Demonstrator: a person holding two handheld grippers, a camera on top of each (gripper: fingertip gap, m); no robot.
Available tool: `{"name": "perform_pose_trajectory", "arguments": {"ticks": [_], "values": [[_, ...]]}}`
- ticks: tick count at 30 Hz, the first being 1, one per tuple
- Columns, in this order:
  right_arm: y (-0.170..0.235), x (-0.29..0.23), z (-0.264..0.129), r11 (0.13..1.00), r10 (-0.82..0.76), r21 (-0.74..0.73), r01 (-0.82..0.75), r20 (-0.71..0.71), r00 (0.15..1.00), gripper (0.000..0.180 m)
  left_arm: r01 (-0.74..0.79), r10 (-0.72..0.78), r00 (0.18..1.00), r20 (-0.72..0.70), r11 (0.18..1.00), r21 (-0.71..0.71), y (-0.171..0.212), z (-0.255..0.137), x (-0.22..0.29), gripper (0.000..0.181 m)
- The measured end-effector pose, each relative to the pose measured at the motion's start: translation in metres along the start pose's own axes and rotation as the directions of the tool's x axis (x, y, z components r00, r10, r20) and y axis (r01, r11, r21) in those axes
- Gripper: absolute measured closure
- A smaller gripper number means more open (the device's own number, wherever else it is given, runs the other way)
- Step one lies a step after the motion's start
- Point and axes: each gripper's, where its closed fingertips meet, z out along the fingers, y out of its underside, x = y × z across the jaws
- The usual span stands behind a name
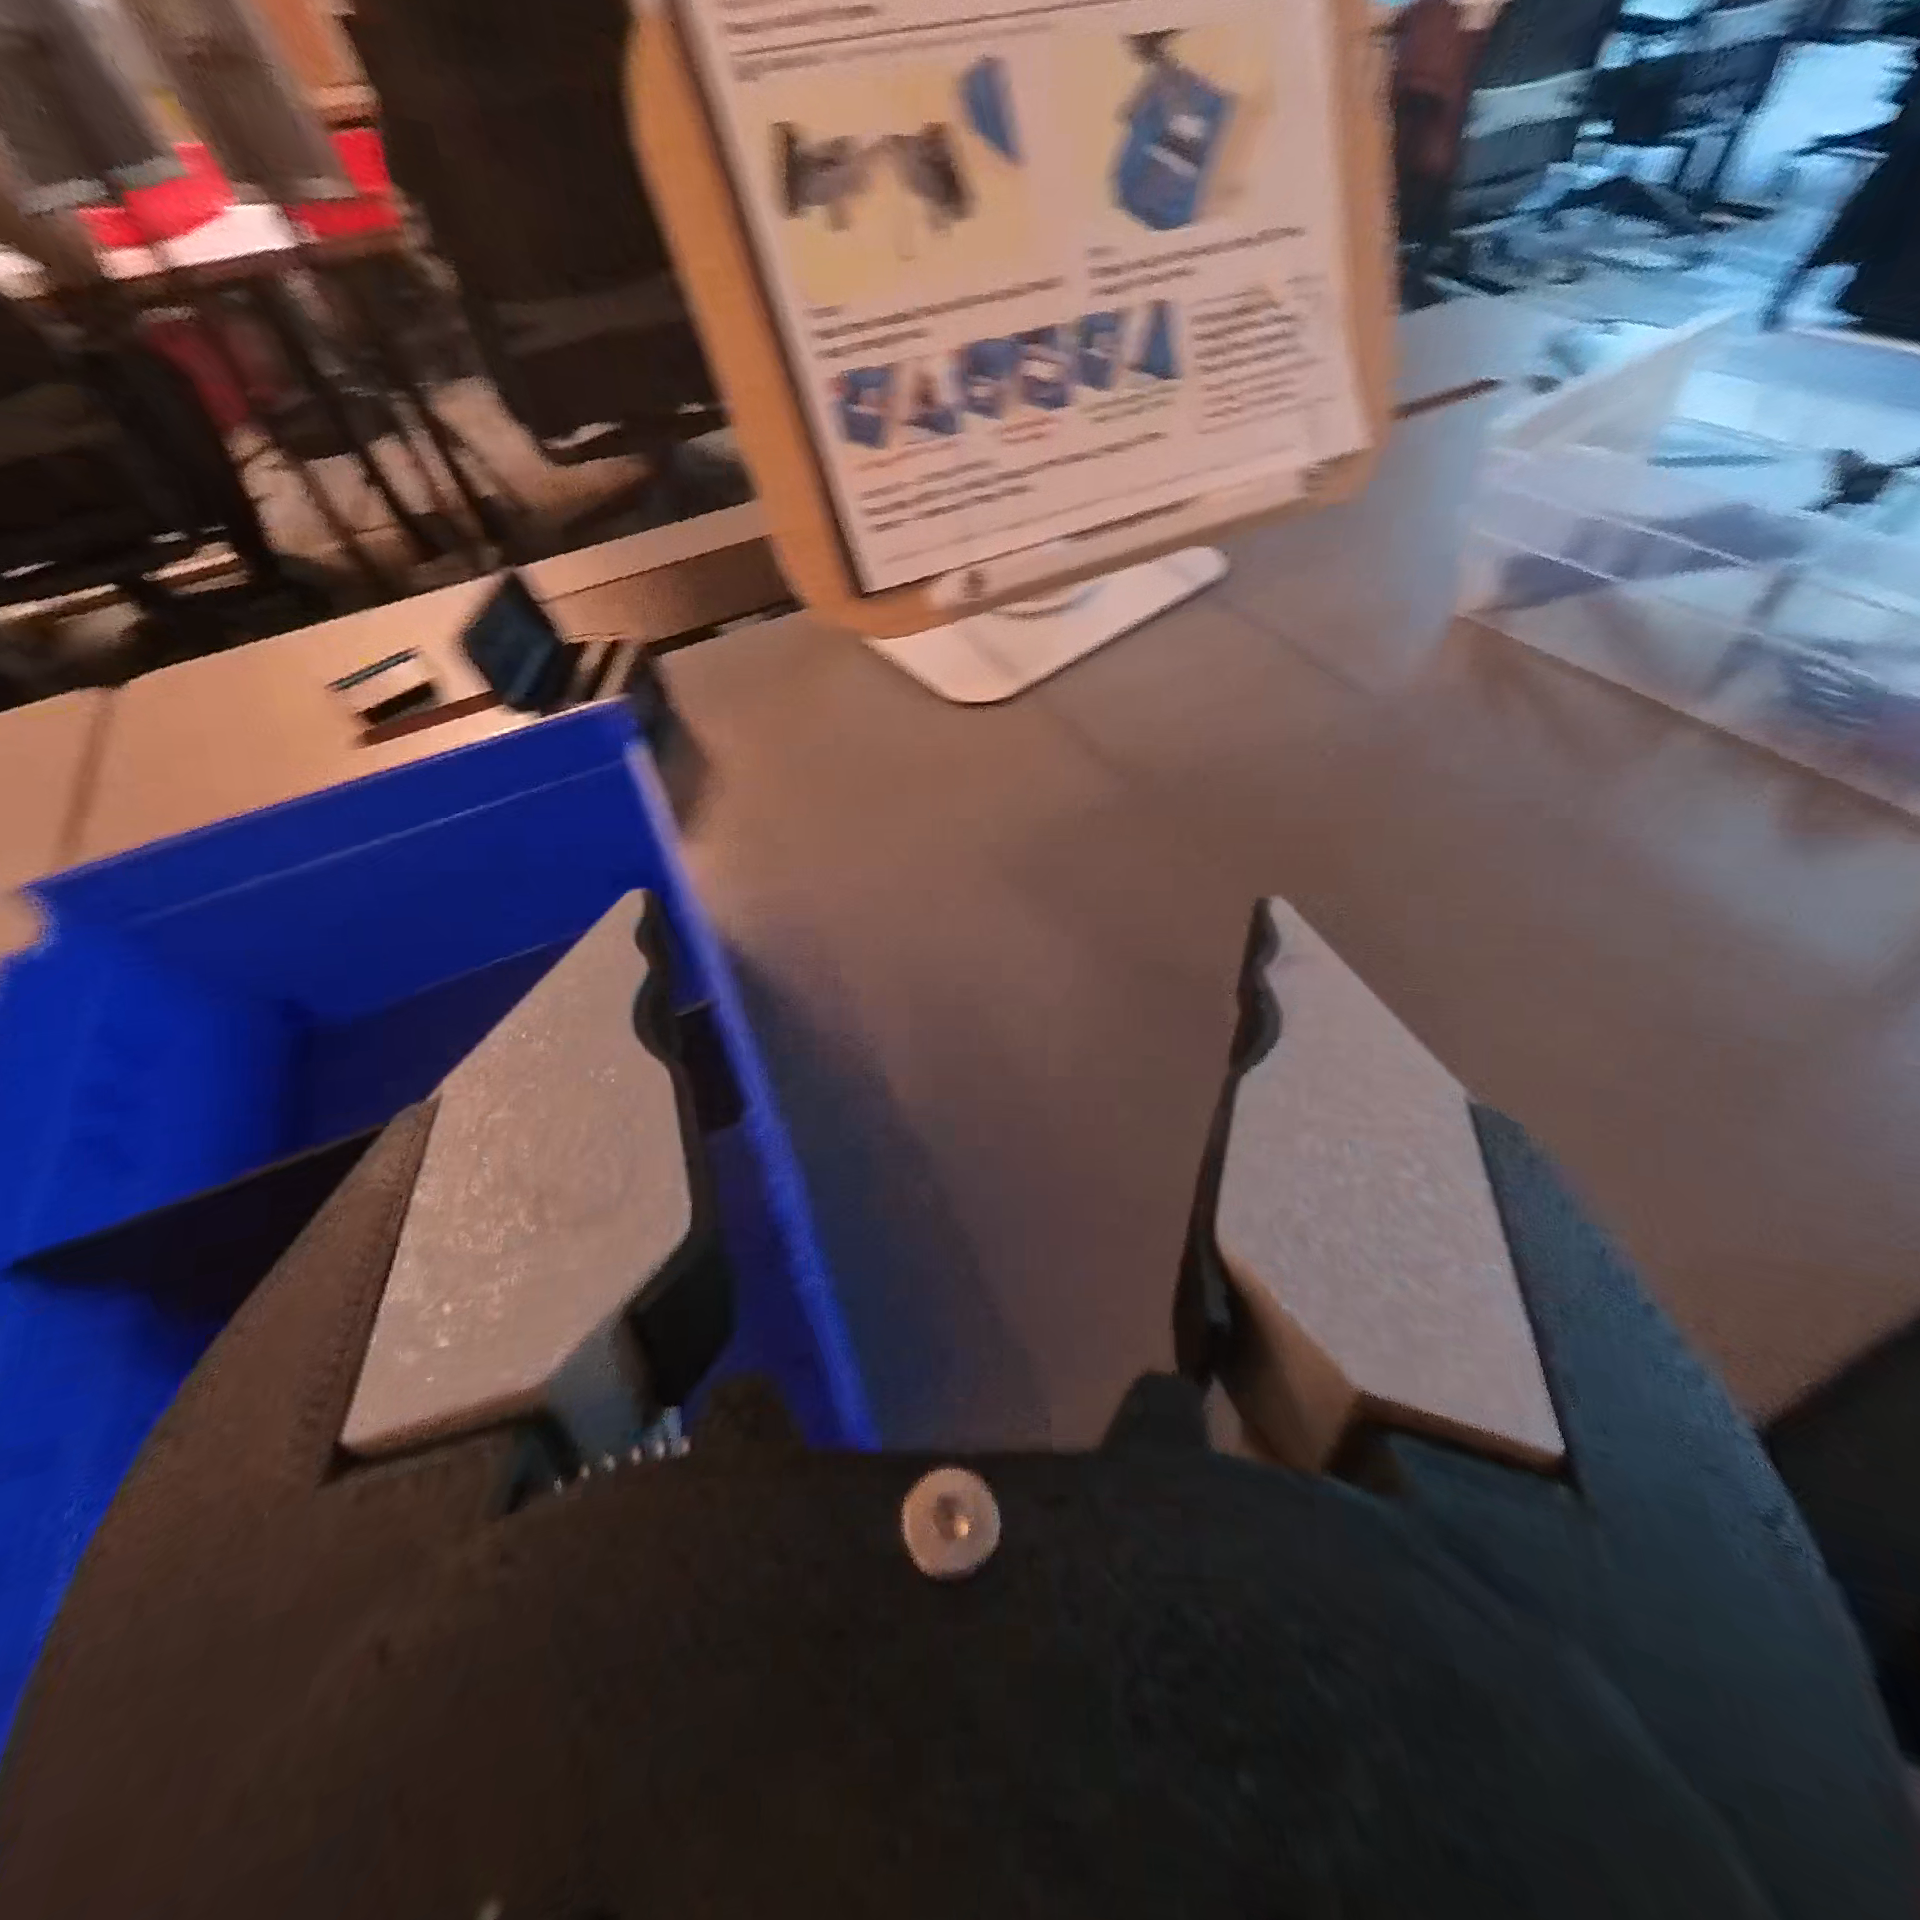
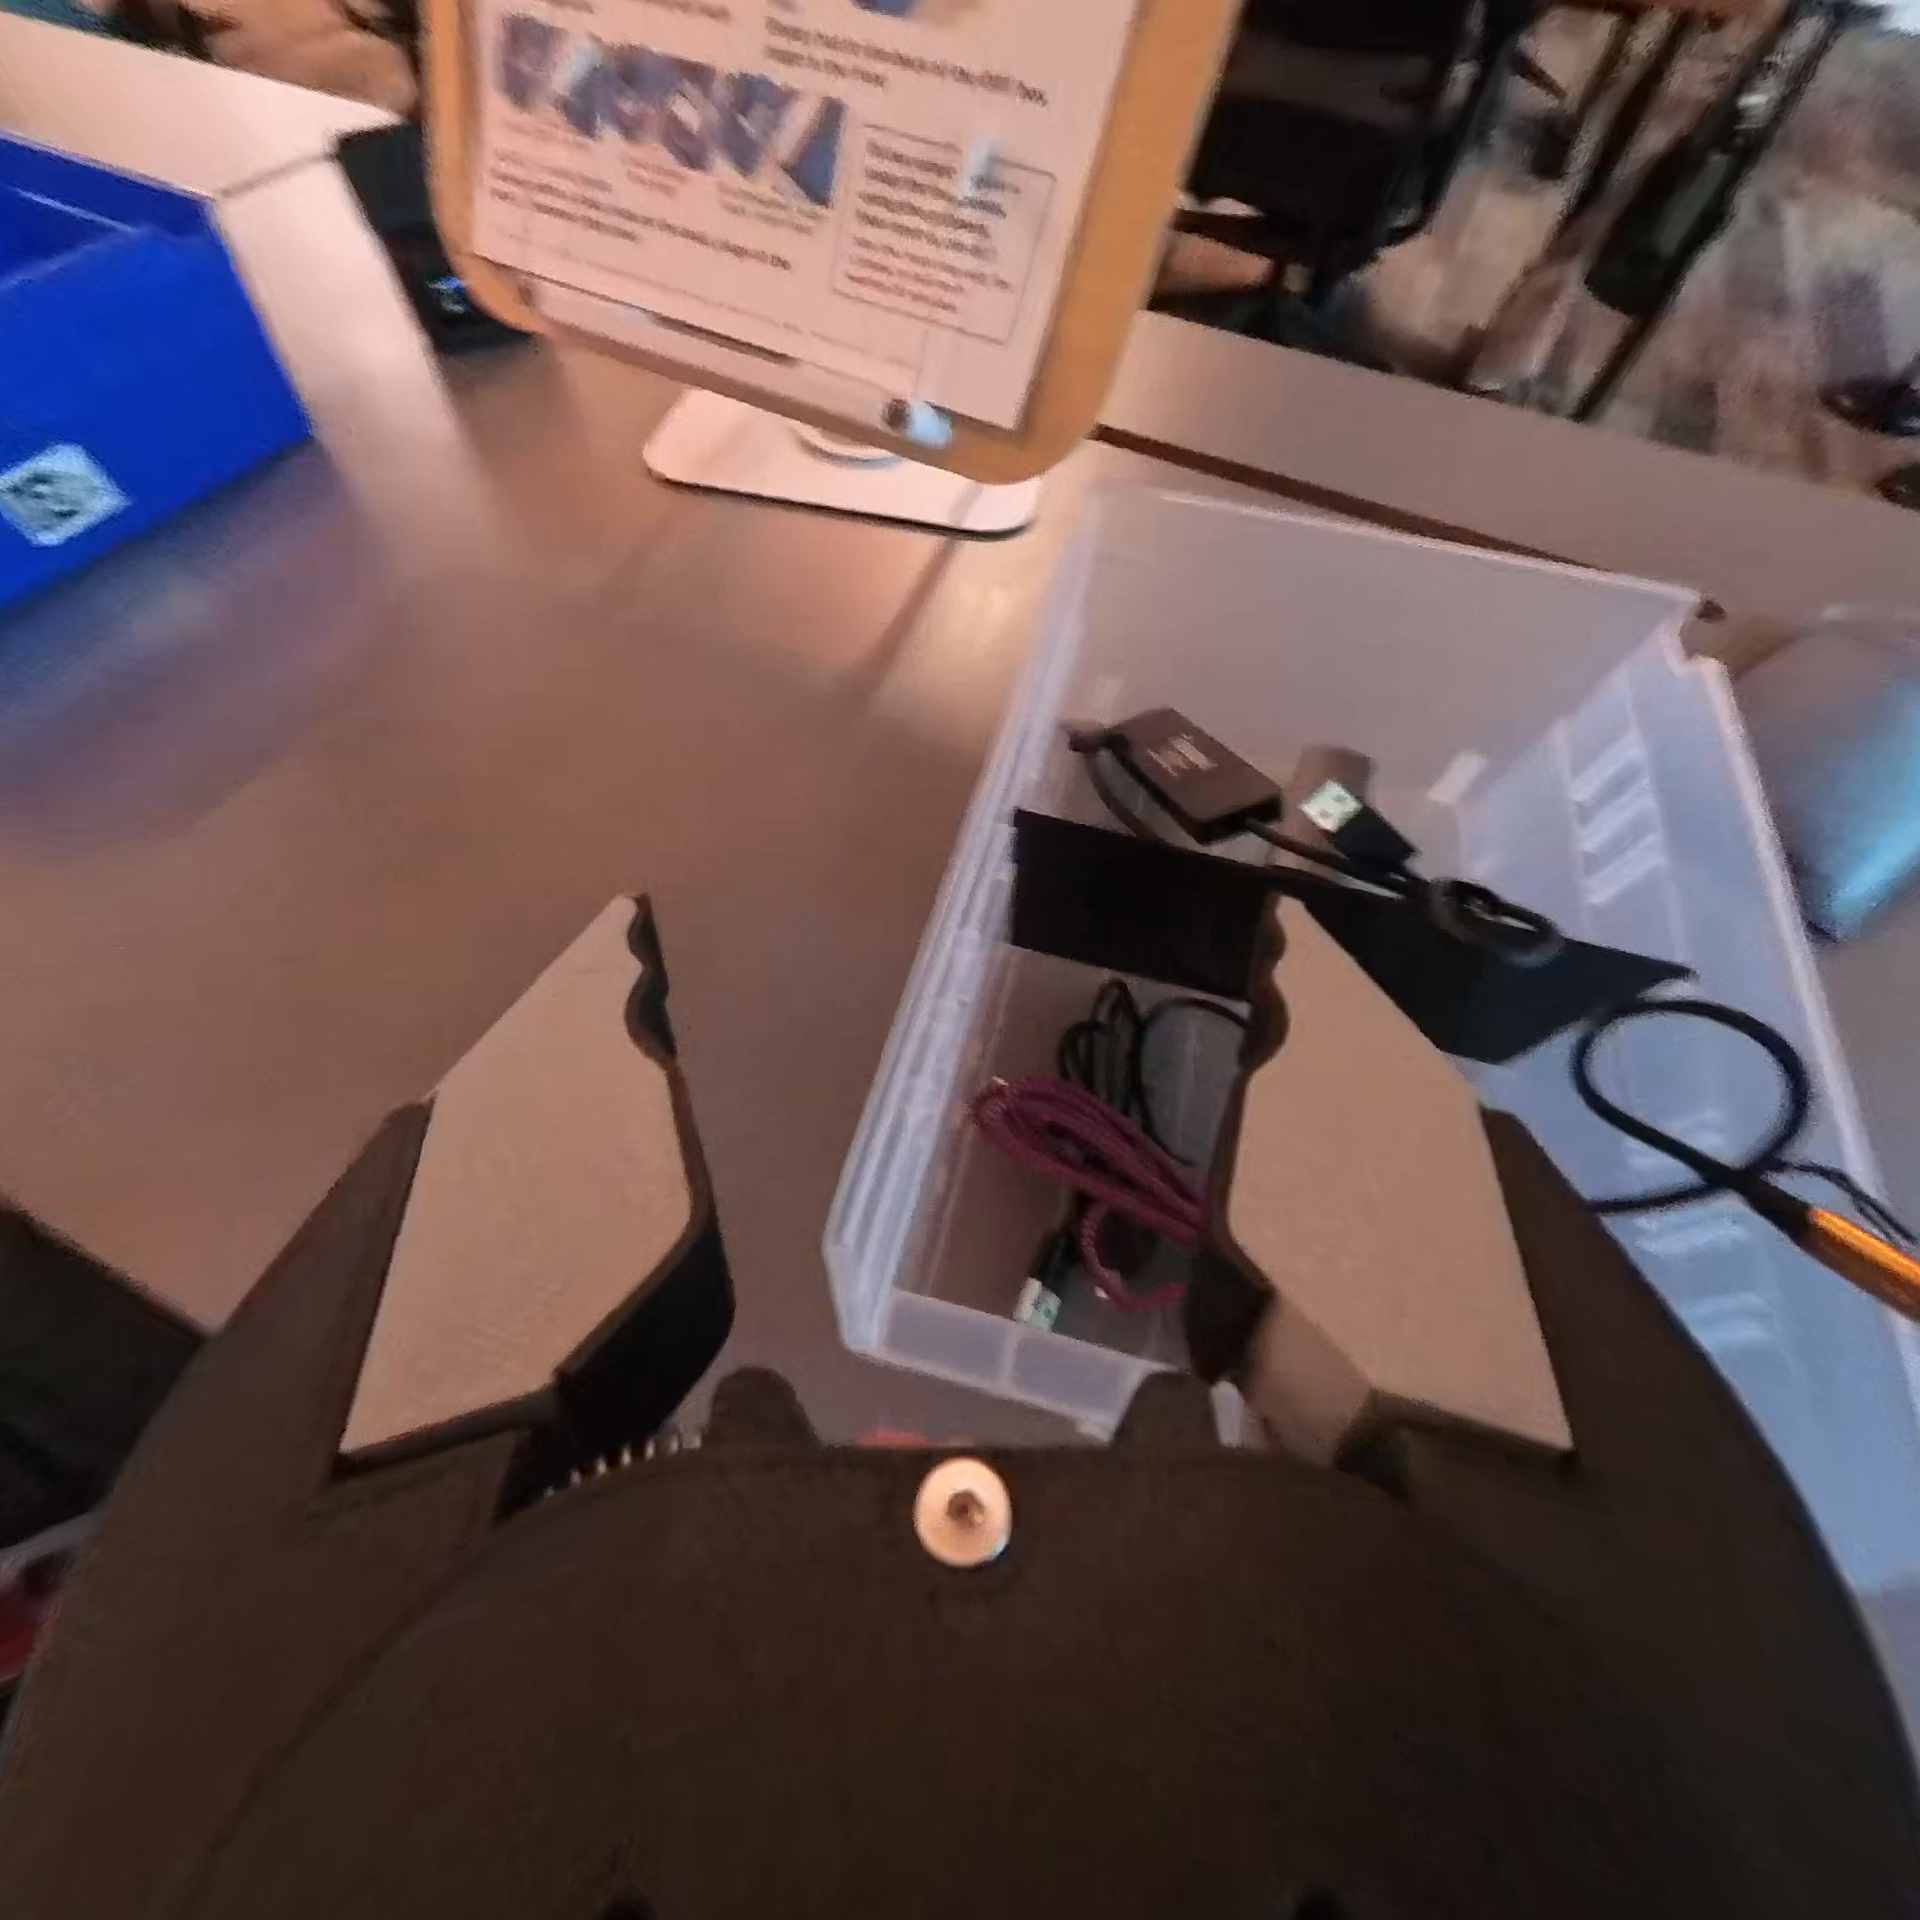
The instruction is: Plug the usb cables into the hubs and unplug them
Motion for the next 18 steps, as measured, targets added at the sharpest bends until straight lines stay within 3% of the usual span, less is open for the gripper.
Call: {"name": "perform_pose_trajectory", "arguments": {"ticks": [3, 5, 7, 10, 14, 18], "values": [[0.009, 0.009, 0.003, 0.998, -0.052, -0.04, 0.05, -0.052, 0.997, 0.071, 0.063, -0.057, 0.99, 0.126, 0.997, -0.044, 0.019, -0.015, -0.04, 0.07], [0.015, 0.005, 0.005, 0.99, -0.113, -0.083, 0.11, -0.029, 0.993, 0.066, 0.104, -0.091, 0.987, 0.13, 0.989, -0.1, 0.037, -0.024, -0.051, 0.066], [0.013, -0.009, 0.003, 0.98, -0.186, -0.067, 0.188, 0.037, 0.982, 0.074, 0.163, -0.154, 0.982, 0.107, 0.983, -0.083, 0.04, -0.033, -0.054, 0.067], [0.005, -0.027, -0.001, 0.979, -0.201, -0.027, 0.204, 0.095, 0.975, 0.068, 0.219, -0.219, 0.975, -0.024, 0.975, -0.032, 0.035, -0.034, -0.034, 0.092], [0.02, -0.034, 0.007, 0.981, -0.15, -0.106, 0.164, 0.129, 0.98, 0.063, 0.195, -0.201, 0.98, -0.012, 0.962, -0.189, 0.074, -0.01, -0.023, 0.1], [0.051, -0.036, 0.03, 0.954, -0.133, -0.248, 0.167, 0.148, 0.98, 0.059, 0.174, -0.19, 0.982, -0.019, 0.934, -0.313, 0.114, 0.015, -0.023, 0.132]]}}
